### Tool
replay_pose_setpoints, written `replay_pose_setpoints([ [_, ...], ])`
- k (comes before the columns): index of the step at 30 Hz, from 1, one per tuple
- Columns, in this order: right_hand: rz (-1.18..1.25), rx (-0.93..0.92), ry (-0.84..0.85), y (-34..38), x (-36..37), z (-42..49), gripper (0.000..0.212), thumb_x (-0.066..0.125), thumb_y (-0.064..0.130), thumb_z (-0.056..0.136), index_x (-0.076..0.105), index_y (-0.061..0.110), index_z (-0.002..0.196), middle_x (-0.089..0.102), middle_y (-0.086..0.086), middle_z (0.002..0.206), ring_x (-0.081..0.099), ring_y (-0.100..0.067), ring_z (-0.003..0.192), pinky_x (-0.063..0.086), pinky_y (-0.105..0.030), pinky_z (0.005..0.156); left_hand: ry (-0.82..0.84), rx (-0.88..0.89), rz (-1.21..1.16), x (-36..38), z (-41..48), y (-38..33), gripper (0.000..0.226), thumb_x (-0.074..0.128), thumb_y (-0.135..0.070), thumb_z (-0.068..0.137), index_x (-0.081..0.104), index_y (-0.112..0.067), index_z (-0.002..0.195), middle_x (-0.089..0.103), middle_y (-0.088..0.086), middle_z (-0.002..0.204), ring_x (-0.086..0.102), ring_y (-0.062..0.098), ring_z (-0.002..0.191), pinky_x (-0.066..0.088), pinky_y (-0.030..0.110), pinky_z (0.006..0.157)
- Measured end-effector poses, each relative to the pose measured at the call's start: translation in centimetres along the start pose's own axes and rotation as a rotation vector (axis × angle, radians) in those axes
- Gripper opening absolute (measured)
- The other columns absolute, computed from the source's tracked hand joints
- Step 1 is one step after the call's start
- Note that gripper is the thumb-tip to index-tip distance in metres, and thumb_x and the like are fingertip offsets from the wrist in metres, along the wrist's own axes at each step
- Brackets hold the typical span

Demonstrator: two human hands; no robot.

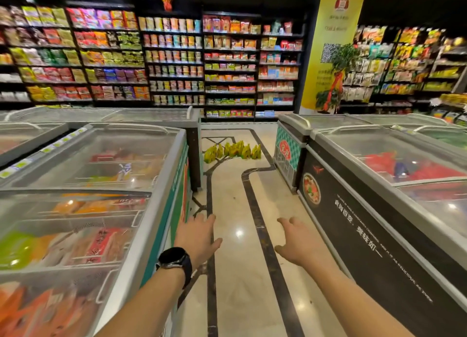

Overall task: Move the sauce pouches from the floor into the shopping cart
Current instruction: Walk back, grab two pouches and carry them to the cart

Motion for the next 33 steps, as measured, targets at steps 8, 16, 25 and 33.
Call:
replay_pose_setpoints([
  [8, 0.019, -0.017, -0.022, -2.8, -1.0, 18.0, 0.076, 0.065, 0.045, 0.080, 0.031, 0.026, 0.145, 0.044, -0.005, 0.137, 0.045, -0.027, 0.124, 0.049, -0.041, 0.094, 0.017, -0.039, 0.072, 0.2, 16.5, 2.0, 0.058, 0.048, -0.060, 0.093, 0.040, -0.026, 0.139, 0.055, 0.006, 0.124, 0.054, 0.028, 0.114, 0.051, 0.043, 0.092],
  [16, 0.033, -0.036, 0.009, -4.9, -1.6, 36.2, 0.075, 0.064, 0.047, 0.083, 0.030, 0.025, 0.146, 0.042, -0.006, 0.139, 0.045, -0.028, 0.126, 0.047, -0.042, 0.097, 0.039, -0.086, 0.074, 1.6, 33.2, 1.2, 0.059, 0.046, -0.062, 0.095, 0.038, -0.026, 0.141, 0.056, 0.004, 0.124, 0.056, 0.024, 0.111, 0.054, 0.039, 0.089],
  [25, 0.042, -0.099, 0.070, -2.3, 0.2, 54.6, 0.075, 0.063, 0.045, 0.084, 0.029, 0.025, 0.147, 0.041, -0.006, 0.140, 0.046, -0.028, 0.125, 0.047, -0.040, 0.093, 0.108, -0.159, 0.029, 7.2, 50.1, 5.9, 0.064, 0.048, -0.060, 0.093, 0.035, -0.025, 0.146, 0.056, 0.005, 0.128, 0.056, 0.026, 0.115, 0.053, 0.040, 0.091],
  [33, 0.019, -0.031, 0.111, 0.2, 0.1, 73.0, 0.071, 0.064, 0.046, 0.083, 0.032, 0.024, 0.143, 0.045, -0.005, 0.137, 0.047, -0.028, 0.124, 0.049, -0.042, 0.094, 0.152, -0.100, -0.025, 10.7, 70.0, 10.5, 0.062, 0.049, -0.061, 0.093, 0.036, -0.028, 0.145, 0.054, 0.005, 0.126, 0.054, 0.028, 0.118, 0.048, 0.042, 0.098],
])
Point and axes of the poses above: each hand's wrist, its own z-axis towards the middle knuckle, its own x-axis out of the palm, y = z × x, the point moved 3 cm from there along z, towards the middle knuckle
